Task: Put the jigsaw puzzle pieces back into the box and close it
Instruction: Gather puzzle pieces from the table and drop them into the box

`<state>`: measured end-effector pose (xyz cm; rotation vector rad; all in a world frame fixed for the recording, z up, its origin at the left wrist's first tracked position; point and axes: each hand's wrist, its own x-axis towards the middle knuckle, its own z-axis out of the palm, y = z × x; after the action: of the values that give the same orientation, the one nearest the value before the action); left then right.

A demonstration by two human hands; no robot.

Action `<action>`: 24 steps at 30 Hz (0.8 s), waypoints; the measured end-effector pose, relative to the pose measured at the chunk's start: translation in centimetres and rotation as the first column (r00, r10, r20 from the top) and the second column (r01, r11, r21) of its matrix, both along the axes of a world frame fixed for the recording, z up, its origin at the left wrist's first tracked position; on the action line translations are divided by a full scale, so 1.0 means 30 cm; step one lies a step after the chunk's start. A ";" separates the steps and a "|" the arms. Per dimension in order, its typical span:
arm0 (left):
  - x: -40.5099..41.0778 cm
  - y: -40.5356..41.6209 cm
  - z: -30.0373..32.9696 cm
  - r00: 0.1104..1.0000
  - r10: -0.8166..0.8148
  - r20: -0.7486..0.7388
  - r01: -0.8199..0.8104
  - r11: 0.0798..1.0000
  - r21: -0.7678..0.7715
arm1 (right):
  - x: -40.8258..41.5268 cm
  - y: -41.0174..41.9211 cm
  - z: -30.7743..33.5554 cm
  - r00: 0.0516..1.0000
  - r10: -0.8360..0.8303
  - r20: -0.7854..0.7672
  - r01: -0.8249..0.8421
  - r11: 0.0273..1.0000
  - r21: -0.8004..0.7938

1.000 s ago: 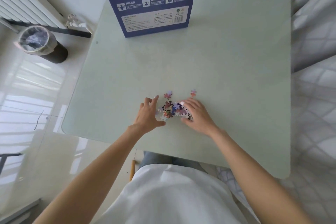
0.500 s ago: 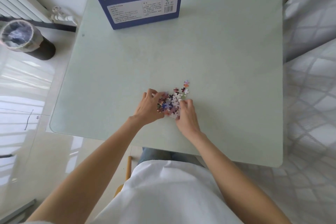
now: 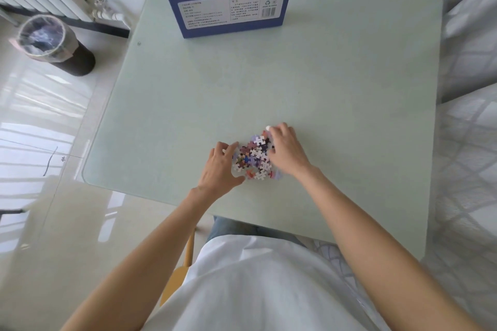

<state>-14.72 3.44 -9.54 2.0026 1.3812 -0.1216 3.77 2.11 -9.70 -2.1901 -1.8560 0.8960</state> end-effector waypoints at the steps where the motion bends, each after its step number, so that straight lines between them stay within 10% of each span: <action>1: 0.009 -0.003 0.000 1.000 0.013 0.010 -0.013 1.000 -0.005 | -0.019 -0.020 0.002 0.998 0.065 0.002 -0.065 0.998 -0.018; 7: 0.016 -0.007 -0.006 0.998 0.036 0.053 -0.036 0.999 0.000 | -0.058 -0.117 -0.016 0.963 0.220 0.159 -0.222 0.975 -0.007; 24: 0.040 -0.049 0.006 0.985 -0.167 0.036 0.168 0.985 -0.031 | -0.068 -0.092 -0.006 0.988 0.151 -0.040 -0.153 0.987 -0.054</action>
<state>-13.51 1.98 -9.37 2.0815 1.1812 -0.1850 1.74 -0.65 -9.87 -2.0715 -2.0270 1.0201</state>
